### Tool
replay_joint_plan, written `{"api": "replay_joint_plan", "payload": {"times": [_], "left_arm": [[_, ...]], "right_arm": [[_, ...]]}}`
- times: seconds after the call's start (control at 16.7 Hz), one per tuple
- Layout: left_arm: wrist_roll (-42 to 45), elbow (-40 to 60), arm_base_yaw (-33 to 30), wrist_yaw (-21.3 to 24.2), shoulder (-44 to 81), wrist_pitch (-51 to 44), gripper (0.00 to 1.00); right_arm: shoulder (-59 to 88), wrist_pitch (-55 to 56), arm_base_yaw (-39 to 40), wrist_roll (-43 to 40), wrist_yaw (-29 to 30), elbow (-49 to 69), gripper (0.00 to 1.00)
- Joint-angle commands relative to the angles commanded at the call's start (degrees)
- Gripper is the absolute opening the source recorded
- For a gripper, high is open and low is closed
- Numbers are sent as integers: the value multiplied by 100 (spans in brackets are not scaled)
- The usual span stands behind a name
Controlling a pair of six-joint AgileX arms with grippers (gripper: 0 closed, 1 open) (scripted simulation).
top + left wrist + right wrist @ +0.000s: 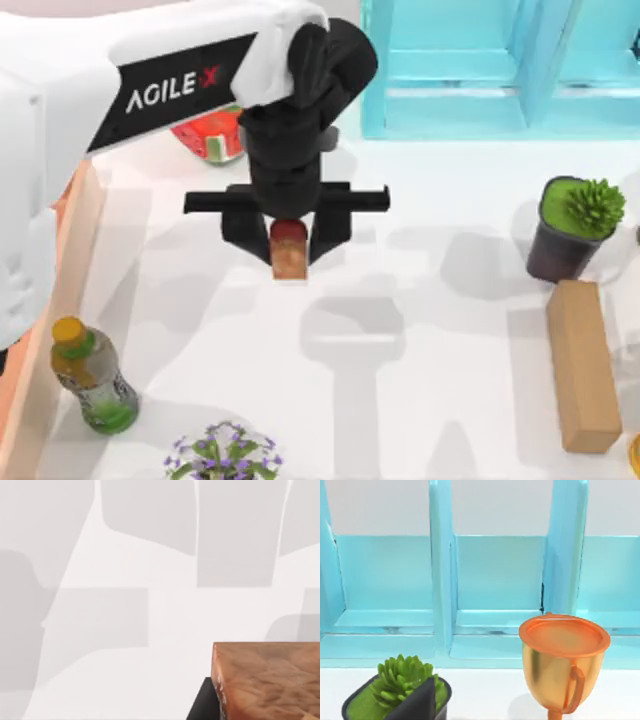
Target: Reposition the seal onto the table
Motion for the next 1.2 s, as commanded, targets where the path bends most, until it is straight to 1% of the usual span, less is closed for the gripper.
{"api": "replay_joint_plan", "payload": {"times": [0.24,0.6,0.84,1.2], "left_arm": [[13,-82,21,3,15,75,0],[10,-593,8,2,241,832,0],[10,-627,7,3,256,883,0],[10,-627,7,3,256,883,45]], "right_arm": [[0,0,0,0,0,0,100],[0,0,0,0,0,0,100],[0,0,0,0,0,0,100],[0,0,0,0,0,0,100]]}}
